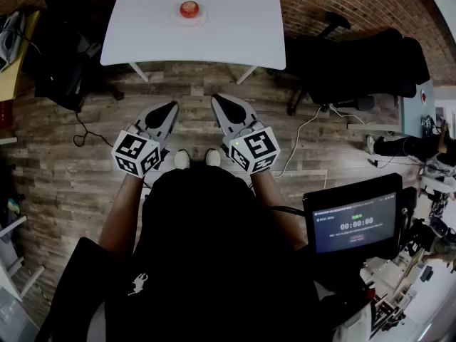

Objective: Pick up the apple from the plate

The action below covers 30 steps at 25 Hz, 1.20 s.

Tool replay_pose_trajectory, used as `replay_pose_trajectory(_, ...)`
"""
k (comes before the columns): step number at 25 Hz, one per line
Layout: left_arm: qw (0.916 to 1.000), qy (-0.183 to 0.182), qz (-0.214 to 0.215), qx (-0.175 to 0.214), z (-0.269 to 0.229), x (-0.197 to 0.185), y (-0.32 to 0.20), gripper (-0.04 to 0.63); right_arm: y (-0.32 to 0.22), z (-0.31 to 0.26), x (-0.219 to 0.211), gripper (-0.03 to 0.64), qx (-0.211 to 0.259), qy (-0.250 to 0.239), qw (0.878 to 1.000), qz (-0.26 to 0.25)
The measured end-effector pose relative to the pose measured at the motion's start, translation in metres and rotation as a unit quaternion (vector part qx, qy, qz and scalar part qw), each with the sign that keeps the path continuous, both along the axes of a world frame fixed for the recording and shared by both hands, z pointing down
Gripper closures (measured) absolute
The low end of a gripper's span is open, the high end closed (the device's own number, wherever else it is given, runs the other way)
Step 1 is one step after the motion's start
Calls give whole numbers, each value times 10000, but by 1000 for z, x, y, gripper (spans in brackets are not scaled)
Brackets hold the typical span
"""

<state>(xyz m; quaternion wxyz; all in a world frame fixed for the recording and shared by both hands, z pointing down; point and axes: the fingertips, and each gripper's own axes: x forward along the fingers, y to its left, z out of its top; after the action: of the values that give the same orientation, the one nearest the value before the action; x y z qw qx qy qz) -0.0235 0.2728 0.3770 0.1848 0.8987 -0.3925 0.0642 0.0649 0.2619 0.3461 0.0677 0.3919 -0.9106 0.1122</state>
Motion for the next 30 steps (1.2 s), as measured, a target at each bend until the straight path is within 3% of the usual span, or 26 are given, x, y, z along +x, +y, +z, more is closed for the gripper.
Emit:
replay_pose_trajectory(10,9999,-55,-57,72,-4,-9,-7,589,-5,-4,-9,614,-56,-104,9998,-135)
replay_pose_trajectory(18,9999,-55,-37,82,-3,-26,-9,589,-8,-22,-13,614,-288,-1101,9932,-238)
replay_pose_trajectory(22,9999,-65,15,150,1,-46,9,589,17,-16,-41,614,-311,-973,9935,-496)
replay_pose_trajectory(30,9999,-32,-27,144,10,-77,20,589,25,4,-65,614,-287,-560,9978,-189)
